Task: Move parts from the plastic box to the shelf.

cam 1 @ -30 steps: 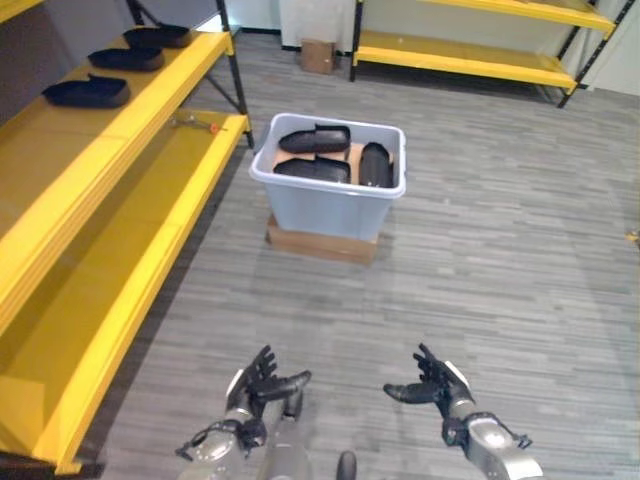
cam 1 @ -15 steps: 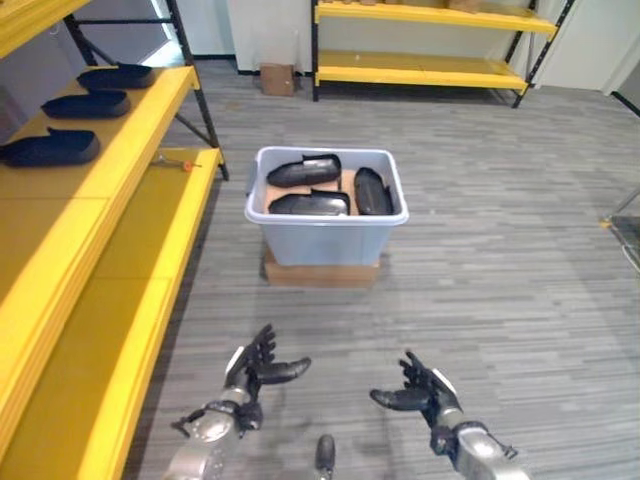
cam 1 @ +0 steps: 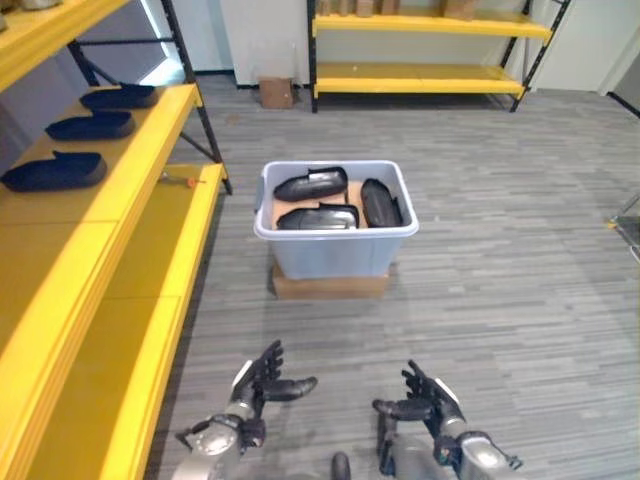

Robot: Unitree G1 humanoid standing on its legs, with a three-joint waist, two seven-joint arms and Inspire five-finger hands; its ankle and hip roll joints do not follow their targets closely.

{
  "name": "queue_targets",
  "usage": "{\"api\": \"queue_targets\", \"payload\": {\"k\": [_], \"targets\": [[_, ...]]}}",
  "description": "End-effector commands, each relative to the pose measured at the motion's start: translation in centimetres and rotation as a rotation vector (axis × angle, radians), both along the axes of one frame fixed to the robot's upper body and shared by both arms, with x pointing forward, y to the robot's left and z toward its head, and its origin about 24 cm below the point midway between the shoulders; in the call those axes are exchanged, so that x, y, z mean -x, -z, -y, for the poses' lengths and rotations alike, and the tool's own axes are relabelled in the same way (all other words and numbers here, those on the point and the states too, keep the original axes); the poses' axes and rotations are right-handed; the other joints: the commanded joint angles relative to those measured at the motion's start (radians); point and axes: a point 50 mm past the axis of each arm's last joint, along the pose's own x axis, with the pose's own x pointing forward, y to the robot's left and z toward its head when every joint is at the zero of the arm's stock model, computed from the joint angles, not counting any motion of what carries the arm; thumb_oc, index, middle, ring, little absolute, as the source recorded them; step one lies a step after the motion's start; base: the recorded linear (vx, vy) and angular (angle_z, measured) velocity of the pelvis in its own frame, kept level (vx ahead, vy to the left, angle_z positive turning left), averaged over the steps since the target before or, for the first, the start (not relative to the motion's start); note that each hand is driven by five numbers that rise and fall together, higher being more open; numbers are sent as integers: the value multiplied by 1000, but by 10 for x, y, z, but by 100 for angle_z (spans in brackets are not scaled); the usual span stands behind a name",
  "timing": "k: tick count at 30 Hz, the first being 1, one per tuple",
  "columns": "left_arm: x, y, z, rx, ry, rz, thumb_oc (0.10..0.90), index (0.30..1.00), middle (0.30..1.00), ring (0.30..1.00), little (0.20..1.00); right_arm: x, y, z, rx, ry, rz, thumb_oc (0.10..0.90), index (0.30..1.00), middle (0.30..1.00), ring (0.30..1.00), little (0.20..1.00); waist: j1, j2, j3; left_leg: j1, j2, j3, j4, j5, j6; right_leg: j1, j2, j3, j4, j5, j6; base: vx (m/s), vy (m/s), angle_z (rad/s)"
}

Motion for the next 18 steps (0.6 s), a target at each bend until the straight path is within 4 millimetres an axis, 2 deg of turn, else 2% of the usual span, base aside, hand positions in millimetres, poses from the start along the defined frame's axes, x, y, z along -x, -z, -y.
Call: {"api": "queue_targets", "payload": {"k": [1,3,5,8,9,10,12,14,15,16,18], "targets": [[-34,-44,2,-4,41,257,900,1000,1000,1000,1000,-38,-38,-3,-13,-20,238,900,1000,1000,1000,1000,-2,-9,-24,83,101,-111,13,-87,-74,49,-5,29,-4,115,57,320,-115,21],[-32,-41,3,-3,41,246,900,1000,1000,1000,1000,-37,-36,-2,-15,-13,226,900,1000,1000,1000,1000,3,-21,-44,107,110,-119,9,-108,-86,85,-4,8,-37,117,55,337,-130,32],[-30,-39,4,0,38,238,900,1000,1000,1000,1000,-35,-34,-2,-22,-8,217,900,1000,1000,1000,1000,2,-20,-65,129,129,-135,-2,-110,-95,103,11,-4,-43,122,46,333,-128,41],[-29,-39,4,12,23,241,900,1000,1000,1000,1000,-36,-33,-3,-22,-18,212,900,1000,1000,1000,1000,4,-8,-93,155,178,-156,-9,-97,-117,105,40,-36,3,86,28,397,-173,35],[-29,-40,3,20,0,242,900,1000,1000,1000,1000,-37,-34,-3,-23,-20,219,900,1000,1000,1000,1000,5,-3,-109,140,224,-165,35,-55,-150,116,71,-57,21,45,4,365,-175,28],[-29,-40,3,20,0,242,900,1000,1000,1000,1000,-37,-34,-3,-22,-20,218,900,1000,1000,1000,1000,4,-2,-109,138,225,-166,37,-57,-151,116,71,-59,21,44,4,379,-183,29],[-29,-40,2,29,-9,246,900,1000,1000,1000,1000,-38,-35,-2,-16,-21,222,900,1000,1000,1000,1000,13,-8,-105,96,236,-161,157,-15,-175,144,85,-71,14,22,-11,192,-84,9],[-31,-42,5,40,-5,254,900,1000,1000,1000,1000,-42,-40,2,-9,-17,247,900,1000,1000,1000,1000,34,-28,-76,-1,228,-157,351,67,-195,187,89,-81,-2,4,-36,130,-97,-23],[-32,-44,5,41,-1,259,900,1000,1000,1000,1000,-44,-42,3,-4,-16,255,900,1000,1000,1000,1000,44,-35,-63,-53,224,-155,447,88,-200,200,90,-90,-4,-5,-46,113,-94,-29],[-32,-44,5,41,2,261,900,1000,1000,1000,1000,-45,-43,5,3,-17,261,900,1000,1000,1000,1000,55,-44,-52,-86,223,-146,501,103,-197,217,92,-99,-8,-18,-57,104,-87,-15],[-33,-45,6,43,7,263,900,1000,1000,1000,1000,-45,-45,6,8,-11,268,900,1000,1000,1000,1000,60,-51,-42,-116,230,-127,503,105,-190,232,92,-107,-14,-30,-62,81,-60,14]]}}
